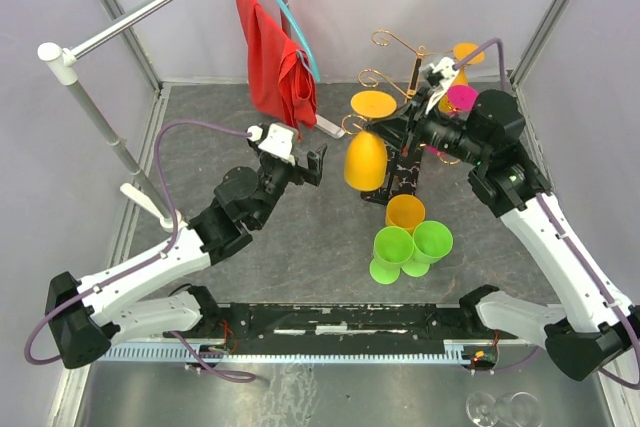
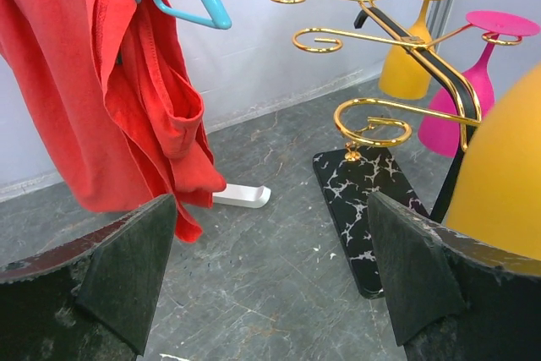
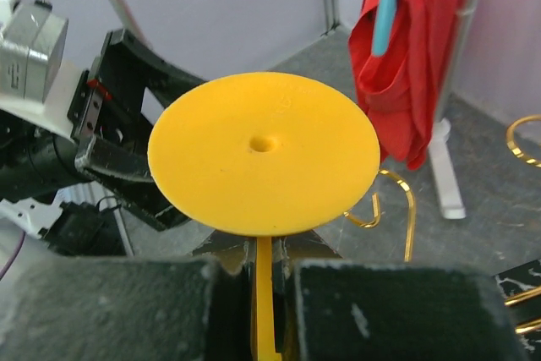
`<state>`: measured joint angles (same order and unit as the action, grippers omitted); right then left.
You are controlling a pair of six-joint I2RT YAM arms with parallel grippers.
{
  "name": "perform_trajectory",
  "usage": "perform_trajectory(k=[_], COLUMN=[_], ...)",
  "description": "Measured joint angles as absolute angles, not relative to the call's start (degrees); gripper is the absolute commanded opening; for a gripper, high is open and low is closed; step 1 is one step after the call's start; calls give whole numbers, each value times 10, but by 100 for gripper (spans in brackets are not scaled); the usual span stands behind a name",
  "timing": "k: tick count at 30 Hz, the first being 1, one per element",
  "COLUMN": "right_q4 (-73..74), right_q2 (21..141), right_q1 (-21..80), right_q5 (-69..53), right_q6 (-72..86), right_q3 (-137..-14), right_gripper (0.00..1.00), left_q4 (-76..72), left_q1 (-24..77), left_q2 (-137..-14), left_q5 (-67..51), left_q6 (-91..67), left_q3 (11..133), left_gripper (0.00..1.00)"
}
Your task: Place the wine glass upside down on the wine glass rack
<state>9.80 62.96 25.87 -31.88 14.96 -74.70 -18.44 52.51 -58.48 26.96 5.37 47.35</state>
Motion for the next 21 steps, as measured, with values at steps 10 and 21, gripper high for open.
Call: perform_trajectory(k=[10,21], right_q4=[157,150], right_q2=[578,534], right_q1=[309,326], right_q5=[-283,-220], right_q6=[134,132], right_q3=[-677,-577], right_gripper=[1,1], left_q4=[-181,-181], left_q1=[525,523], left_q2=[-580,-580], left_q5=[275,282], left_q6=[53,53], left_q3=[461,447], left_gripper=[99,99])
